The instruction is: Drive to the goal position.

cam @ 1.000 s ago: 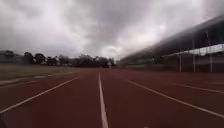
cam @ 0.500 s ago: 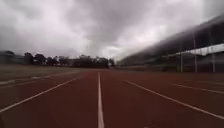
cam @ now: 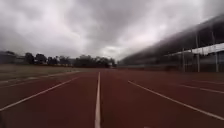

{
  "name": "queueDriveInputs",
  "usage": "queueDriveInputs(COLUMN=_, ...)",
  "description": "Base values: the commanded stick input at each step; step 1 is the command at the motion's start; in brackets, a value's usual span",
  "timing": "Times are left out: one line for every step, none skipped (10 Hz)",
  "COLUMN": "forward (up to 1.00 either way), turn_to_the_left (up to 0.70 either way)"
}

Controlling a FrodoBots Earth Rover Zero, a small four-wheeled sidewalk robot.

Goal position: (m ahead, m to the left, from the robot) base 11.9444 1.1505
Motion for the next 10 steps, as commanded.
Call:
queueDriveInputs(forward=0.70, turn_to_the_left=0.00)
queueDriveInputs(forward=0.70, turn_to_the_left=0.00)
queueDriveInputs(forward=0.70, turn_to_the_left=0.00)
queueDriveInputs(forward=0.70, turn_to_the_left=0.00)
queueDriveInputs(forward=0.70, turn_to_the_left=0.00)
queueDriveInputs(forward=0.70, turn_to_the_left=0.00)
queueDriveInputs(forward=0.70, turn_to_the_left=0.00)
queueDriveInputs(forward=0.70, turn_to_the_left=0.00)
queueDriveInputs(forward=0.70, turn_to_the_left=0.00)
queueDriveInputs(forward=0.70, turn_to_the_left=0.00)
